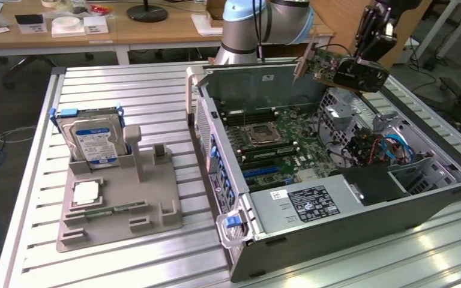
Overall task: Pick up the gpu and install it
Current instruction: 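Insert the gpu into the slot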
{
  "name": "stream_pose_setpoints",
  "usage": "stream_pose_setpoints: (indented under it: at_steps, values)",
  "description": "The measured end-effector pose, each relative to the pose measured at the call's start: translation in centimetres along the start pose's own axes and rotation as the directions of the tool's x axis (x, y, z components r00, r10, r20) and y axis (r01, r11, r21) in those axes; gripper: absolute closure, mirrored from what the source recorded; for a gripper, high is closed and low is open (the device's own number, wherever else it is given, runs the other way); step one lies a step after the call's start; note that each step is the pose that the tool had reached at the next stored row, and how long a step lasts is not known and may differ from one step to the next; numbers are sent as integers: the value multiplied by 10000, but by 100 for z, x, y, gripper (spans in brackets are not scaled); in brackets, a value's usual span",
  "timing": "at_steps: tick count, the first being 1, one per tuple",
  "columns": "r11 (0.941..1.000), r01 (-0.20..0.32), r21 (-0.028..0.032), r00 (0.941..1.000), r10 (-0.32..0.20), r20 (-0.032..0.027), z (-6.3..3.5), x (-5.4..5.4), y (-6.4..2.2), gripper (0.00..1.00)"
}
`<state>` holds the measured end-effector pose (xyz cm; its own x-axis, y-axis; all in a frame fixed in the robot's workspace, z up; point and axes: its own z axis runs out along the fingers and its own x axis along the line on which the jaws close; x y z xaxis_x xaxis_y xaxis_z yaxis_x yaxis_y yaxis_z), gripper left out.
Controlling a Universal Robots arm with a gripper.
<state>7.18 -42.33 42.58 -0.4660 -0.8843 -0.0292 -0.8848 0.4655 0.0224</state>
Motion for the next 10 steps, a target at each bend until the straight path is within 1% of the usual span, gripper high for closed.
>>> stream_pose_setpoints:
  at_steps: [2,5,10]
  values:
    - [9996,275,-8,9996,-275,-7,1,0,0,73]
    - [9975,712,-21,9975,-712,-16,2,0,0,73]
    - [9901,1405,-43,9901,-1405,-30,4,-1,0,73]
